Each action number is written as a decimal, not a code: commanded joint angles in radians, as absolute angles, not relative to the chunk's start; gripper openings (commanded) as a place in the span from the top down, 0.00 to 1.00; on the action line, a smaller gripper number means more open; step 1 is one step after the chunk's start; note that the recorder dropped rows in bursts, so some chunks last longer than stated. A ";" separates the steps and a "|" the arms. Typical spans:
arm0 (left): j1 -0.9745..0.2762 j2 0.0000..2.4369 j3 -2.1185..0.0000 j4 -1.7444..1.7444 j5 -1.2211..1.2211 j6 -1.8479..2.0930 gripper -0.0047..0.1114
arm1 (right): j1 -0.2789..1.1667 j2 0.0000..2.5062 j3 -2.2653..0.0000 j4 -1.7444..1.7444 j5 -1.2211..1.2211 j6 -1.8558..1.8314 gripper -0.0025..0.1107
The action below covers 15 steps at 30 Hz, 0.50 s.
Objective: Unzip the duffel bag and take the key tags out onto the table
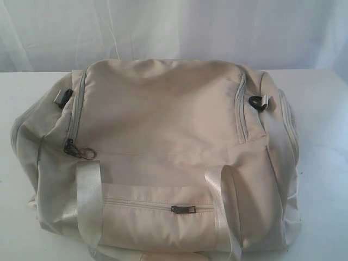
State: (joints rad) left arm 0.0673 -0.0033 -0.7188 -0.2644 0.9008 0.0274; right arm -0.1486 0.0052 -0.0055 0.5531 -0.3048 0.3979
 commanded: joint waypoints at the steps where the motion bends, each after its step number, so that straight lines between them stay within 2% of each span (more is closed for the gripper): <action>1: 0.069 0.000 -0.722 -0.273 0.906 0.025 0.96 | -0.151 0.000 0.000 0.569 -0.436 0.425 0.98; 9: 0.069 0.000 -0.722 -0.273 0.908 0.025 0.96 | -0.151 0.000 0.000 0.572 -0.451 0.667 0.98; 15: 0.069 0.000 -0.722 -0.269 0.912 0.025 0.96 | -0.151 0.000 0.000 0.572 -0.413 0.686 0.98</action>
State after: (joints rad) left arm 0.0673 -0.0033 -0.7188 -0.2644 0.9072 0.0274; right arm -0.1486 0.0052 -0.0055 0.5749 -0.4295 0.6786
